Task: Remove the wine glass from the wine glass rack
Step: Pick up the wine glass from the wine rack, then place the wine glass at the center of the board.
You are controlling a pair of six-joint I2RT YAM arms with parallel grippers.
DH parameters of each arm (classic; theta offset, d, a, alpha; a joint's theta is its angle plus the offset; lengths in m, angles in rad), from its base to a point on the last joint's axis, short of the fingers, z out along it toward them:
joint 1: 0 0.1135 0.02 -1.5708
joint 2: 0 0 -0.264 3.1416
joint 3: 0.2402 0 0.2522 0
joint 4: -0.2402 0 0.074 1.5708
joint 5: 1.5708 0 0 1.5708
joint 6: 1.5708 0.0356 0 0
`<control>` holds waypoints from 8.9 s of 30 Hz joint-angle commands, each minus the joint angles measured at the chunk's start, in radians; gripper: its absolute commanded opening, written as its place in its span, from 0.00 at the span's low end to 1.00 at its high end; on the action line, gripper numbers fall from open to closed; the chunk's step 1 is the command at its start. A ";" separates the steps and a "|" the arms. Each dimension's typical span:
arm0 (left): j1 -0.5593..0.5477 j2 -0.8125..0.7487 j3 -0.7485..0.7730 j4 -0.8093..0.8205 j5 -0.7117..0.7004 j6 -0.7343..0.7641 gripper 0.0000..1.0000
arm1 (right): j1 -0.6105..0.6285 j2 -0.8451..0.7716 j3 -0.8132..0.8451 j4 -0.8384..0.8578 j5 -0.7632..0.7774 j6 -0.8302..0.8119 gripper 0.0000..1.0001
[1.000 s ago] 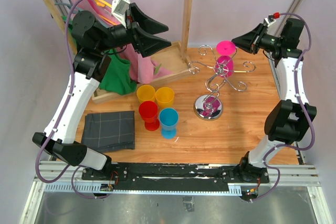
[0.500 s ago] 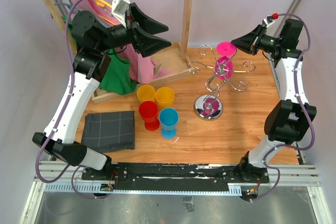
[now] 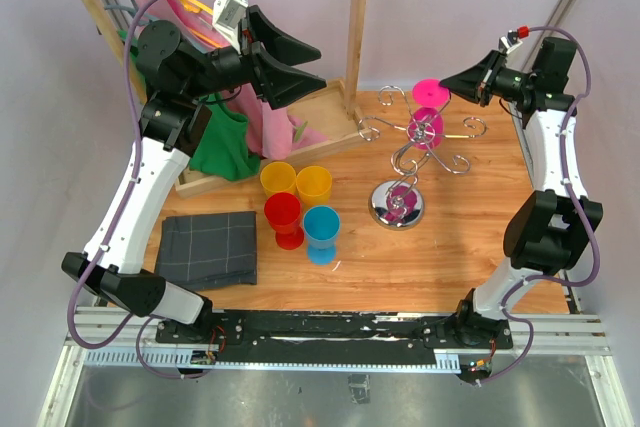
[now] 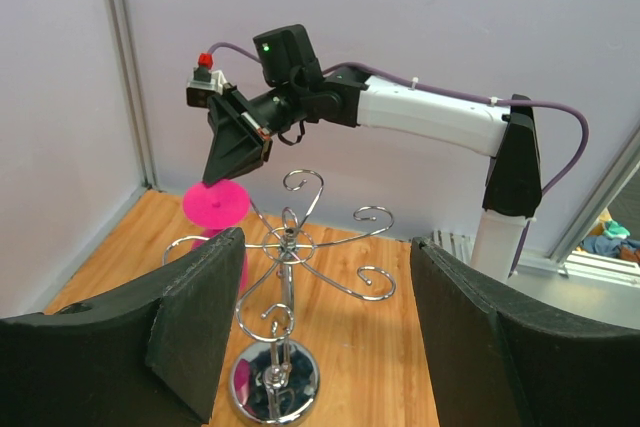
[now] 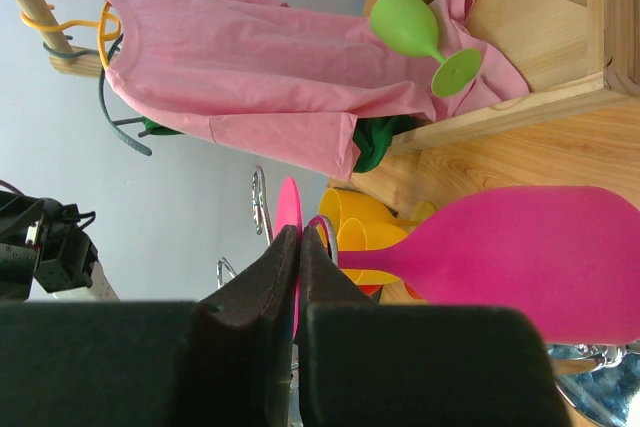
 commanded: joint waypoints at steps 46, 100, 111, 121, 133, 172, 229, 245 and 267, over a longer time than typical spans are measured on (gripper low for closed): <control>-0.012 -0.004 0.010 0.015 0.007 -0.005 0.72 | -0.079 -0.039 -0.049 0.140 0.045 0.171 0.01; -0.020 -0.015 -0.014 0.046 0.016 -0.020 0.72 | 0.054 -0.148 -0.102 0.254 0.090 0.287 0.01; -0.020 -0.023 -0.016 0.033 0.012 -0.010 0.72 | 0.091 -0.043 -0.025 0.291 0.140 0.316 0.01; -0.021 -0.032 -0.020 0.026 0.011 -0.004 0.72 | 0.087 0.073 0.097 0.432 0.195 0.431 0.01; -0.020 -0.034 -0.043 0.035 0.007 -0.005 0.73 | -0.018 0.048 0.139 0.894 0.293 0.821 0.01; -0.021 -0.020 -0.186 0.360 0.090 -0.302 0.83 | 0.353 -0.459 -0.133 1.245 0.370 0.973 0.01; -0.020 -0.034 -0.149 0.571 0.089 -0.543 0.00 | 0.467 -0.269 -0.361 1.688 0.535 1.041 0.04; -0.017 -0.136 -0.089 0.091 0.188 -0.154 0.00 | 0.195 -0.406 -0.386 1.516 0.443 0.996 0.78; -0.018 -0.325 -0.041 -1.097 -0.460 0.793 0.00 | -0.005 -0.583 -0.219 0.579 0.167 0.366 0.90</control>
